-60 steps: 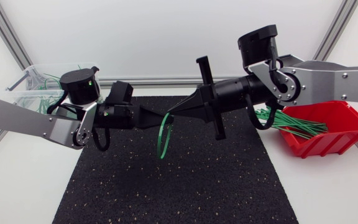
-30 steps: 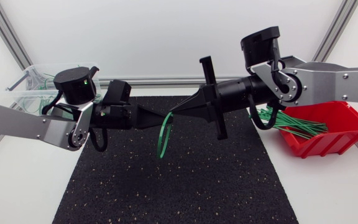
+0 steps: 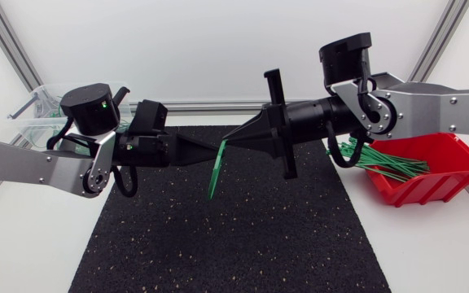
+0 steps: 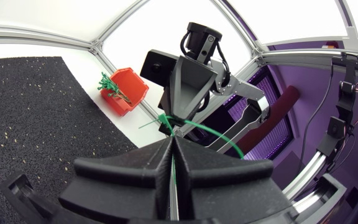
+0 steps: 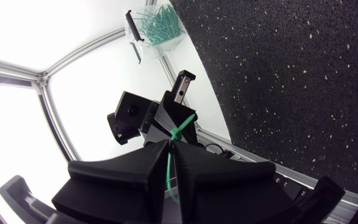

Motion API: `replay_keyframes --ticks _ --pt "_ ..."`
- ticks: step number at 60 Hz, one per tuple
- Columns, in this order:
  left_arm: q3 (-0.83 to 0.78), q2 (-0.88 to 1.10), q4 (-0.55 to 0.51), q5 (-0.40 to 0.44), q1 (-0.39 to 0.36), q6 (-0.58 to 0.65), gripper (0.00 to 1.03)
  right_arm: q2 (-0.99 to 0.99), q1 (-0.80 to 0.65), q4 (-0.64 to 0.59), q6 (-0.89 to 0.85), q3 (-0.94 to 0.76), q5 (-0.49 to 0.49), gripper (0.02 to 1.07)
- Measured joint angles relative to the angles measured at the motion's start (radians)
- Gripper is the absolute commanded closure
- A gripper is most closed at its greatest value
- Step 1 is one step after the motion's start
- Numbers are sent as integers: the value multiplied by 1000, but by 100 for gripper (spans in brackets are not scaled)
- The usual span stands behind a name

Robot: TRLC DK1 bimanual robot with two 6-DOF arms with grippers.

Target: Take a green cable tie from the red box, thread the tail through the head to close it, then place it in the transparent bin on the left.

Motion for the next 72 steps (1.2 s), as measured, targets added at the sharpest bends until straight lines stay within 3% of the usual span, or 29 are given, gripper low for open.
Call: replay_keyframes --ticks 16,20,44,48,57,72 --pt "2 42 8 0 13 35 100 -14 0 32 0 -26 23 61" --pt "2 47 8 0 14 43 100 -14 0 36 0 -29 23 52" --pt "2 47 11 -5 14 166 100 -14 -35 73 -21 -34 47 52" --pt "2 46 11 -6 17 193 100 -10 -54 27 -61 -28 51 52" --pt "2 46 10 -9 40 265 100 64 -72 -212 -259 66 81 52" --pt "2 53 3 -33 45 404 100 81 -71 -285 -395 124 168 52"
